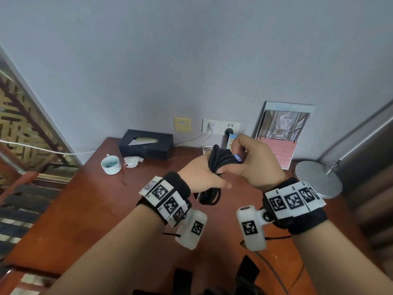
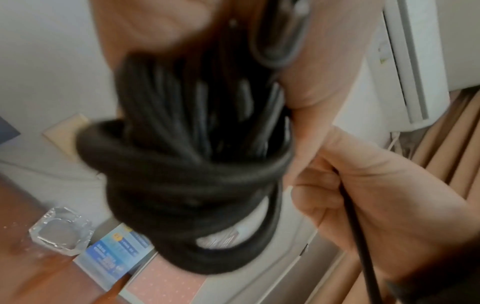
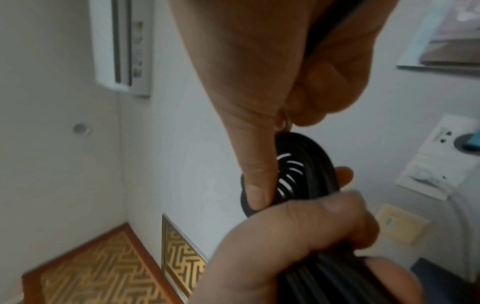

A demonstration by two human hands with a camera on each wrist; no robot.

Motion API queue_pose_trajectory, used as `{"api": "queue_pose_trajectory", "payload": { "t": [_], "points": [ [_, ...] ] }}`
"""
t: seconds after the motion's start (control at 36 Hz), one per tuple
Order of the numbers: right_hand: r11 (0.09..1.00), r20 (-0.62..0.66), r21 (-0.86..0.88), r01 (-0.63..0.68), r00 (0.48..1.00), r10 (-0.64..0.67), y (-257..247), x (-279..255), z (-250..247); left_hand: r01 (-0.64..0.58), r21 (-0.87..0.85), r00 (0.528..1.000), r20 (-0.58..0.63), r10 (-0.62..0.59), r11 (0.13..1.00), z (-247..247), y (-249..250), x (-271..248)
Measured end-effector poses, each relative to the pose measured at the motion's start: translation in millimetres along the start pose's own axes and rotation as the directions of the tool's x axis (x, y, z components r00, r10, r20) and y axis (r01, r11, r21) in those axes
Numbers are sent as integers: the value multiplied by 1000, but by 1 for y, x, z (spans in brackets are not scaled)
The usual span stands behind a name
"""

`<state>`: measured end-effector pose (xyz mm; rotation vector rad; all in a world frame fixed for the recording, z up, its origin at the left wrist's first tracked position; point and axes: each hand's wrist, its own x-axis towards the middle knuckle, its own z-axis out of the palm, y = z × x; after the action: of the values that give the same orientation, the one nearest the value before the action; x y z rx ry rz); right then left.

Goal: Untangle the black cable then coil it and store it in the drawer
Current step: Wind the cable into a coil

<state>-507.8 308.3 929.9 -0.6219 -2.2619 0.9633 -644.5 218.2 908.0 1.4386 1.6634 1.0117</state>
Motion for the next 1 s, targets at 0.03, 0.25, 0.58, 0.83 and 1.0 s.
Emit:
{"api": "queue_pose_trajectory", "payload": {
  "t": [0.03, 0.25, 0.58, 0.83, 1.0],
  "points": [
    [998, 13, 63, -8, 1000, 8, 0, 0, 0, 11, 9, 1000, -23, -10, 1000, -1, 0, 0],
    [937, 52, 340, -84, 996, 70, 3, -5, -5, 130, -512, 924, -249, -291, 849, -12, 6, -5],
    [974, -171, 219, -55, 981, 93, 12, -1, 5, 181, -840, 935, -14, -354, 511, -7, 5, -12],
    [991, -176, 129, -36, 983, 59, 7, -2, 22, 143, -781, 947, -69, -313, 608, -2, 5, -16],
    [998, -158, 33, 56, 986, -50, 5, 2, 23, 116, -759, 943, -119, -311, 641, 1, 9, -15]
  ]
}}
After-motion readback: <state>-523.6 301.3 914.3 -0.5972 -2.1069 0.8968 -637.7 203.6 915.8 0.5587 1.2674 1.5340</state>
